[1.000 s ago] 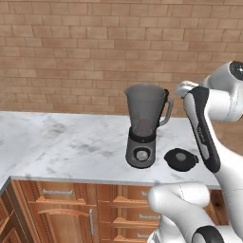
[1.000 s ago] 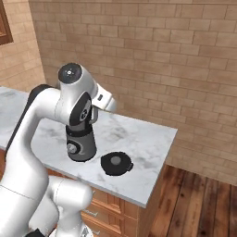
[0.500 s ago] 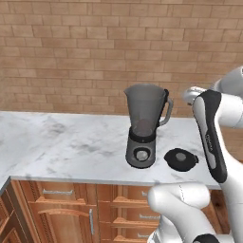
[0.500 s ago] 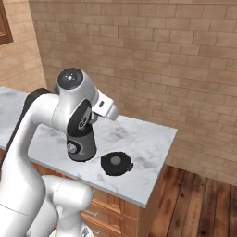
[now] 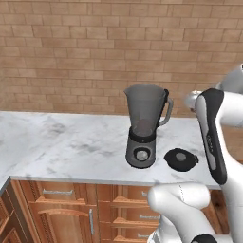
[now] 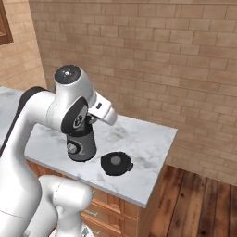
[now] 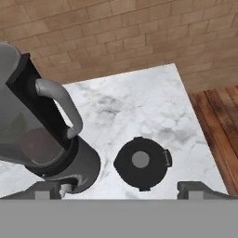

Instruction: Grab the lemon wedge and onion from the fridge, place them in the blender, close the lid, and turn on the blender to create a marinade.

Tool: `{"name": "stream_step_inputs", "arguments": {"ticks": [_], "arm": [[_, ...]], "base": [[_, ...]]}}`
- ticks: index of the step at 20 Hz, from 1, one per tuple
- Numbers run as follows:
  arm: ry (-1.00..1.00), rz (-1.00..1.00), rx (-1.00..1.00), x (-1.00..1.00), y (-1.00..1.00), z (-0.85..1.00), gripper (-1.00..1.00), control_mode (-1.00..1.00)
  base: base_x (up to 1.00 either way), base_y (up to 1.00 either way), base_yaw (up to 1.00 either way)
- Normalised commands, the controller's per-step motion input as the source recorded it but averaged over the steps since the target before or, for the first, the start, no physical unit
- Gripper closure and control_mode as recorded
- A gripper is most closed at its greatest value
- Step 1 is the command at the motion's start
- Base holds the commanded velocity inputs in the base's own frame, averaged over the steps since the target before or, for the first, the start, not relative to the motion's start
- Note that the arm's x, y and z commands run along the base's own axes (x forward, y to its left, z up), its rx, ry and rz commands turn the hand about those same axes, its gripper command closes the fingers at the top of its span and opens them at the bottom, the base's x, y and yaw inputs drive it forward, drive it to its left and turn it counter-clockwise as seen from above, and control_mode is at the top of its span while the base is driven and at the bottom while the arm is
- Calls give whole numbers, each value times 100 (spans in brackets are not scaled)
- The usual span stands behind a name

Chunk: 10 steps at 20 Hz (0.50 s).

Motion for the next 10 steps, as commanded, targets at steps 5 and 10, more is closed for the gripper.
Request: {"name": "stream_step_inputs", "arguments": {"ticks": [5,10], "arm": [[20,2,-1,-6,-10,-50,-100,-100],[11,12,0,0,0,-78,-100,-100]], "base": [[0,0,0],[0,0,0]]}}
